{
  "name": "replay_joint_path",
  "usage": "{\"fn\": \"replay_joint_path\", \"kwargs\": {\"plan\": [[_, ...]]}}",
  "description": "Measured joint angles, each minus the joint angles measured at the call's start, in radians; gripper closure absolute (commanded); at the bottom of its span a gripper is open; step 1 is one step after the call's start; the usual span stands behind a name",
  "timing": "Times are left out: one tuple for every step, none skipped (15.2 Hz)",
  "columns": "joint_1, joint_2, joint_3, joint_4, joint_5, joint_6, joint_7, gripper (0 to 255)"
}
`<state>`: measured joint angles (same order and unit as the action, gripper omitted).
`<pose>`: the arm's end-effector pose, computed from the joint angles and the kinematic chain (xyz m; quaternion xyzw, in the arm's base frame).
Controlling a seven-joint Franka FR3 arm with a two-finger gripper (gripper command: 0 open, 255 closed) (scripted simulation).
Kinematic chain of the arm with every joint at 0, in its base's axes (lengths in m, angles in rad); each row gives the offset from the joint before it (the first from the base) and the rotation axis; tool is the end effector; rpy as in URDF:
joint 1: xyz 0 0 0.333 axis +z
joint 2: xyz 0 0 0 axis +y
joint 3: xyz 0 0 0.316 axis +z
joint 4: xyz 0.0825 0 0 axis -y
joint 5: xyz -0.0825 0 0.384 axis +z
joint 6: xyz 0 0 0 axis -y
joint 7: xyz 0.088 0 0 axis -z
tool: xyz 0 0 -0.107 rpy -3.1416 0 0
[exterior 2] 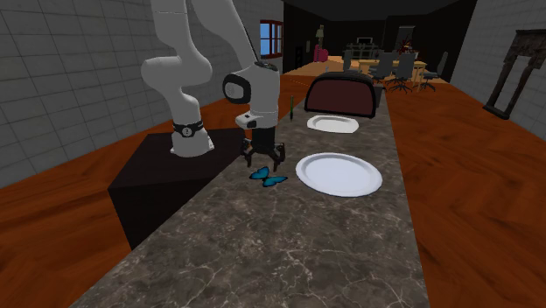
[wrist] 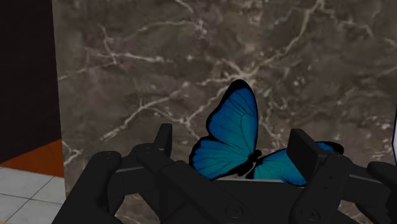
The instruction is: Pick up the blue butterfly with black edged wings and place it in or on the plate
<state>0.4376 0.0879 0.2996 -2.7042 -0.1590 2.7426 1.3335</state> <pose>0.2911 0.2769 0.1984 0.9746 -0.2225 0.0029 0.0270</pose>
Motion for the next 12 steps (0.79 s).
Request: {"fn": "replay_joint_path", "kwargs": {"plan": [[0.002,0.025,-0.009,0.004,-0.026,0.019,0.019,0],[0.004,0.037,-0.014,0.006,-0.039,0.028,0.029,0],[0.005,0.042,-0.016,0.005,-0.045,0.033,0.034,0],[0.005,0.045,-0.018,0.005,-0.049,0.037,0.036,0],[0.005,0.046,-0.018,0.005,-0.05,0.038,0.037,0],[0.006,0.046,-0.018,0.004,-0.051,0.039,0.038,0],[0.006,0.047,-0.018,0.004,-0.051,0.039,0.038,0],[0.006,0.047,-0.019,0.004,-0.051,0.039,0.039,0],[0.006,0.047,-0.019,0.004,-0.051,0.039,0.039,255],[0.006,0.044,-0.017,0.006,-0.051,0.042,0.038,255],[0.008,0.044,-0.017,0.008,-0.053,0.053,0.04,255],[0.008,0.045,-0.017,0.008,-0.055,0.051,0.041,255]]}}
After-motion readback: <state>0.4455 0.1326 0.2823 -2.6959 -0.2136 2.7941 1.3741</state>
